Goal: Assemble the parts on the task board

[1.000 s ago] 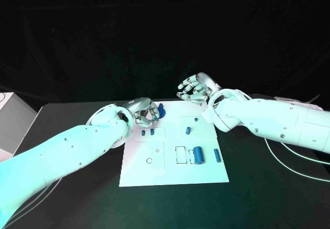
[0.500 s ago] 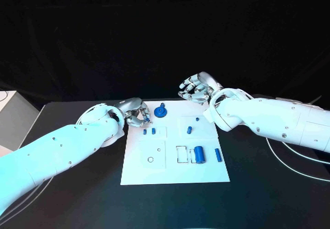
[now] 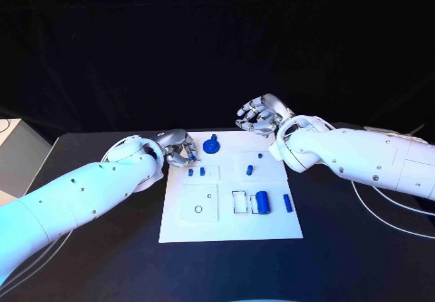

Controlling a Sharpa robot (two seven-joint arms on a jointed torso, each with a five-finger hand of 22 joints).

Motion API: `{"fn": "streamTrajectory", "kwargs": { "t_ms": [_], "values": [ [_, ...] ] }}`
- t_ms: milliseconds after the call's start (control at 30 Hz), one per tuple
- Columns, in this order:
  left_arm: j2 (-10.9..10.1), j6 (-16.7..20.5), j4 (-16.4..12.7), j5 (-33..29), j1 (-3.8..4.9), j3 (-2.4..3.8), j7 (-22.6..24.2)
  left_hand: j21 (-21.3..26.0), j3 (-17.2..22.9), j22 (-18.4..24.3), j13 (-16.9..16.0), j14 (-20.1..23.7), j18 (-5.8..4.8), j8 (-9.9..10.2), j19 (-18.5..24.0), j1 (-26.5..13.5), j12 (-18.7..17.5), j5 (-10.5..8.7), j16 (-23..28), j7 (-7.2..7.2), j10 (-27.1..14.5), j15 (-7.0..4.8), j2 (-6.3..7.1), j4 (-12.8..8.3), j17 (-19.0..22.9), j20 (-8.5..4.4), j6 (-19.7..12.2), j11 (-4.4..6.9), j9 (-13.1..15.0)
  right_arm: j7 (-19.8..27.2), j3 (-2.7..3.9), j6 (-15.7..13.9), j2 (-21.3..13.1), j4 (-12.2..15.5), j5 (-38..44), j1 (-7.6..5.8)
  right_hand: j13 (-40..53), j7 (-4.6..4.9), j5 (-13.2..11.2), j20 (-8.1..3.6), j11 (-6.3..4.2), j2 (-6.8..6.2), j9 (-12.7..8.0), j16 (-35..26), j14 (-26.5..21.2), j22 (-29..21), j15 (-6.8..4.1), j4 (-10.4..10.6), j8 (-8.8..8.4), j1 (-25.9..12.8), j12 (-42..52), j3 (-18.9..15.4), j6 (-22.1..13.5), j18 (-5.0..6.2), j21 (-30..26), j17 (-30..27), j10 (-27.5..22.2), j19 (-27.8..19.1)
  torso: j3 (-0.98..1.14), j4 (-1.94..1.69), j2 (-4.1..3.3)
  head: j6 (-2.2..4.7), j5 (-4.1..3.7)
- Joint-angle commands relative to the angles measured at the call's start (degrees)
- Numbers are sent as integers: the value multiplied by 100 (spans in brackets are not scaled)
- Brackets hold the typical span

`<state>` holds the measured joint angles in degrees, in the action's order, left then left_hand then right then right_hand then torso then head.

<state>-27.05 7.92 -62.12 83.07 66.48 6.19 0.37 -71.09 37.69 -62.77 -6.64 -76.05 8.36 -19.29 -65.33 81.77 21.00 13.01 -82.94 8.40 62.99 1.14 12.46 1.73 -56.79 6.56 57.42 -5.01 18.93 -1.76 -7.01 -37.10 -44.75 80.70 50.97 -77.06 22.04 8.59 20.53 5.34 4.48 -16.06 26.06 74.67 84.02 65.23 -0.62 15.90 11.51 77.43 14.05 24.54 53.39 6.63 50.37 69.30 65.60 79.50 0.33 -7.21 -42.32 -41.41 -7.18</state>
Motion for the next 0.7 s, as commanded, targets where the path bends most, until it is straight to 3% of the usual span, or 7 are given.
{"fn": "streamTrajectory", "kwargs": {
  "t_ms": [33, 300, 700],
  "values": [
    [36, -59, 13, 40, 2, 3, 10, 15, -5, 4, 9, -3, -93, -3, -7, -59, -37, 14, 17, 8, 42, -11, 0, -31, 7, 9, 47, 16, 6, 9, 1, 25, -1, 15, 51, 2, -4, 53, 27, -3, 11, -10, 8, 34, 53, 10, 41, 15, -39, -43, -30, -26, 6, 22, 1, 5, -2, 41, 0, -2, 6, -5, -1],
    [70, 38, 19, 45, 2, 3, 12, 16, -6, 3, 8, 0, -94, 0, -7, -64, -47, 11, 20, 8, 48, -11, -3, -31, 12, 10, 49, 16, 8, 3, 1, 26, 2, 19, 54, 2, -4, 53, 27, -3, 11, -10, 8, 34, 53, 10, 41, 15, -39, -43, -30, -26, 6, 22, 1, 5, -2, 41, 1, 13, 4, 3, 6],
    [113, 37, 46, 59, 3, 3, -26, 19, -6, 7, 8, 3, -93, 2, -4, -66, -56, 10, 22, 8, 54, -11, -6, -32, 20, 10, 52, 16, 10, -1, 1, 29, 6, 25, 61, 2, -17, 55, 28, -2, 13, -10, 9, 49, 60, 16, 42, 12, -41, -43, -43, -28, 5, 21, 9, 26, -5, 45, -3, 0, 9, -2, -13]
  ]
}}
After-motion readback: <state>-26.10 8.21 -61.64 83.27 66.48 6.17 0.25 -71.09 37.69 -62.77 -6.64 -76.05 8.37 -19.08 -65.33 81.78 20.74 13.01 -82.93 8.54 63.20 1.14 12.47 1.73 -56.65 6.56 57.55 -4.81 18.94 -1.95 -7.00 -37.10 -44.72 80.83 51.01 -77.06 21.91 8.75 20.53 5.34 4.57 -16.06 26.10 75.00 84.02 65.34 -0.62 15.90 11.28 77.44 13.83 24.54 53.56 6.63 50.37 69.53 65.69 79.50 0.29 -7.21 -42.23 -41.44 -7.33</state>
